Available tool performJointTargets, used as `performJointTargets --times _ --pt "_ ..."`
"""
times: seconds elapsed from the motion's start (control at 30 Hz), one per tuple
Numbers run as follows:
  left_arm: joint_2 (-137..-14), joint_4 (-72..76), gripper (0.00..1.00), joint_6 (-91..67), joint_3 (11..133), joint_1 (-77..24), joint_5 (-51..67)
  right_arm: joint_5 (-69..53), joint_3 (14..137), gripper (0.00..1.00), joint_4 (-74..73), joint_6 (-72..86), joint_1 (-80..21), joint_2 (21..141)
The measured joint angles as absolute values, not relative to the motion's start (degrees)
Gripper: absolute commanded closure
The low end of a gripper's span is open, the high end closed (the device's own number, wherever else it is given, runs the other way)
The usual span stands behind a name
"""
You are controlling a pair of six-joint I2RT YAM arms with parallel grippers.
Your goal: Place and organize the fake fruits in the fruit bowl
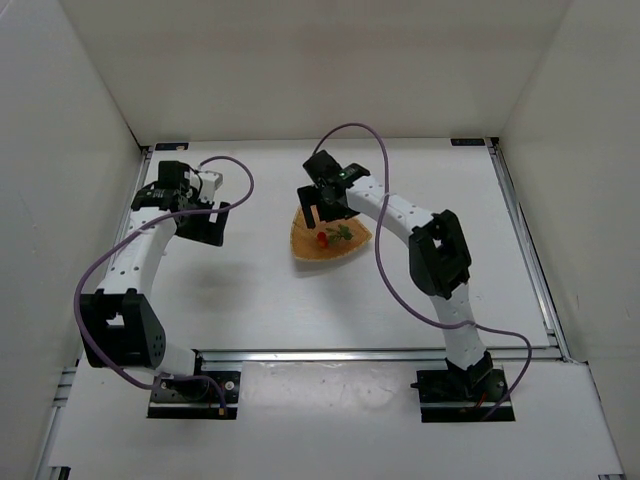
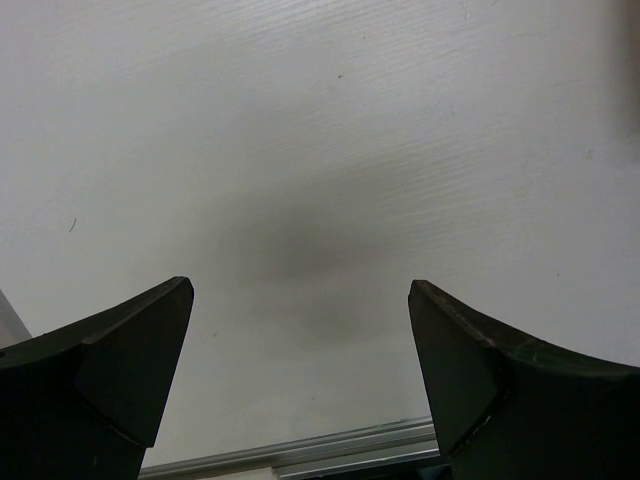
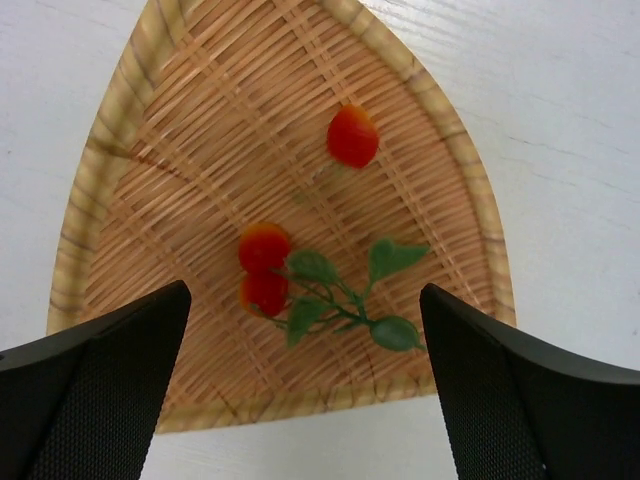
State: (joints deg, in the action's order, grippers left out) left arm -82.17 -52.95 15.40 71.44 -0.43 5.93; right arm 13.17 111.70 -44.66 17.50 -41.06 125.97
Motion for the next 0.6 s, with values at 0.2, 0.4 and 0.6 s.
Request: performJointTargets --times 0.2,0.4,0.6 --pt "-82.13 -53.15 0.0 15.38 71.13 0.03 6.31 13.93 104.07 0.0 -44.69 19.94 -41.01 113.12" --pt "-81.71 -53.06 0.0 14.72 70.94 1.58 6.92 9.52 84.38 0.0 -42.68 23.59 -30.81 84.68" --pt "-81.12 -52.51 0.0 13.43 68.55 3.16 7.05 4.69 60.64 0.0 -43.31 25.1 -11.29 69.89"
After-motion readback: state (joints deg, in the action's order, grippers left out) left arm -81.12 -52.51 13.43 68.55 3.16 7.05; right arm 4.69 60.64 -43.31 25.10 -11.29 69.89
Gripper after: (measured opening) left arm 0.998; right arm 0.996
